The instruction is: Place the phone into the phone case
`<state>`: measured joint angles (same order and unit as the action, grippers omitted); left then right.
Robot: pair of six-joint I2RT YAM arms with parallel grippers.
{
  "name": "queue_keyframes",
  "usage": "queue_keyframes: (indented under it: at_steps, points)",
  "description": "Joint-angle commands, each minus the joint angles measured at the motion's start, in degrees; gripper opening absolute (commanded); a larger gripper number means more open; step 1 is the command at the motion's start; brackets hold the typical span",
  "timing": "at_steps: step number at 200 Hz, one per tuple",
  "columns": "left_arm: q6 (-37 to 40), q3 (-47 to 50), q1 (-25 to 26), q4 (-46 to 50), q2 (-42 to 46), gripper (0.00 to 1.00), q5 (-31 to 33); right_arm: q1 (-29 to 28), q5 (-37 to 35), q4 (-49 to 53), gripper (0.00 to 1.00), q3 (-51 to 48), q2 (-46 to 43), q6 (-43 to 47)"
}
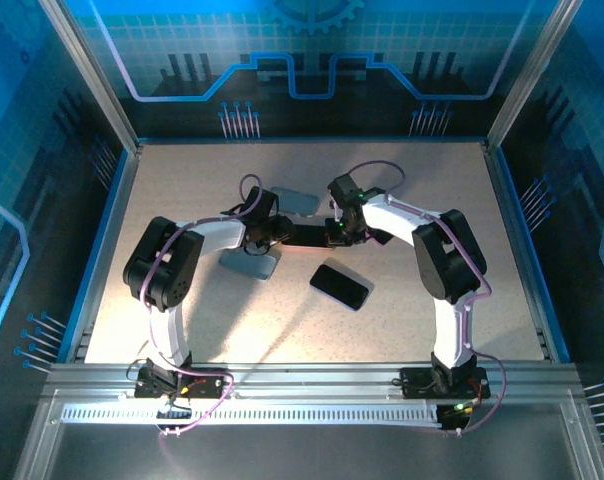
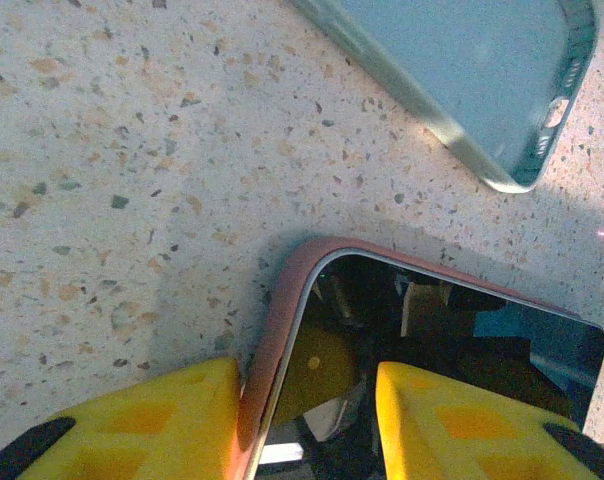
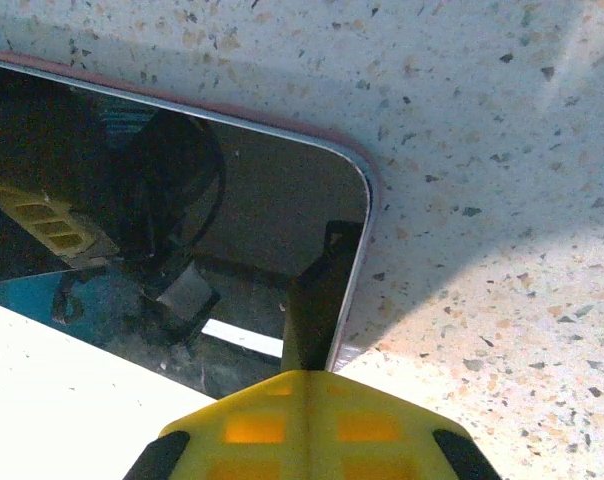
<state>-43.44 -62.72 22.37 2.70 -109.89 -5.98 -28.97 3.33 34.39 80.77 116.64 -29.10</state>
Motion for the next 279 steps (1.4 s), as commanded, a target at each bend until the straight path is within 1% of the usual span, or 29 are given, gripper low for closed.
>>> queue_keyframes:
  at_steps: [1, 27, 53, 82, 105, 144, 251, 279]
  points:
    - [0.2, 1.03, 1.82, 0.9, -1.47, 0.41, -3.47, -6.01, 6.99, -3.61, 0.0, -4.93, 13.19, -0.92]
    - [0.28, 0.85, 1.86, 1.3, -0.9, 0.39, -3.01, -5.58, 8.05, -4.21, 0.0, -5.36, 11.38, -1.52]
    - [0.76, 0.41, 1.73, 2.33, -0.11, 0.34, -2.38, -4.43, 10.01, -4.47, 0.0, -5.72, 7.38, -2.84]
    - [1.13, -0.12, 1.79, 3.17, 0.02, 0.33, -2.0, -4.08, 9.09, -2.72, 0.0, -4.59, 1.95, -2.46]
    - [1.34, -0.52, 1.8, 3.54, 0.02, 0.33, -1.54, -3.99, 8.12, -0.99, 0.0, -3.16, -0.62, -1.49]
    - [1.77, -1.31, 1.75, 4.46, -0.07, 0.33, -1.0, -3.64, 6.43, 0.98, 0.0, -1.5, -1.48, 0.2]
    - [2.21, -1.09, 1.62, 5.18, 0.46, 0.33, -0.36, -2.01, 5.61, 2.38, 0.0, -0.79, -4.9, 1.45]
    - [2.22, -0.84, 1.61, 4.97, 0.55, 0.33, -0.43, -1.27, 5.57, 2.45, 0.0, -0.79, -4.12, 1.86]
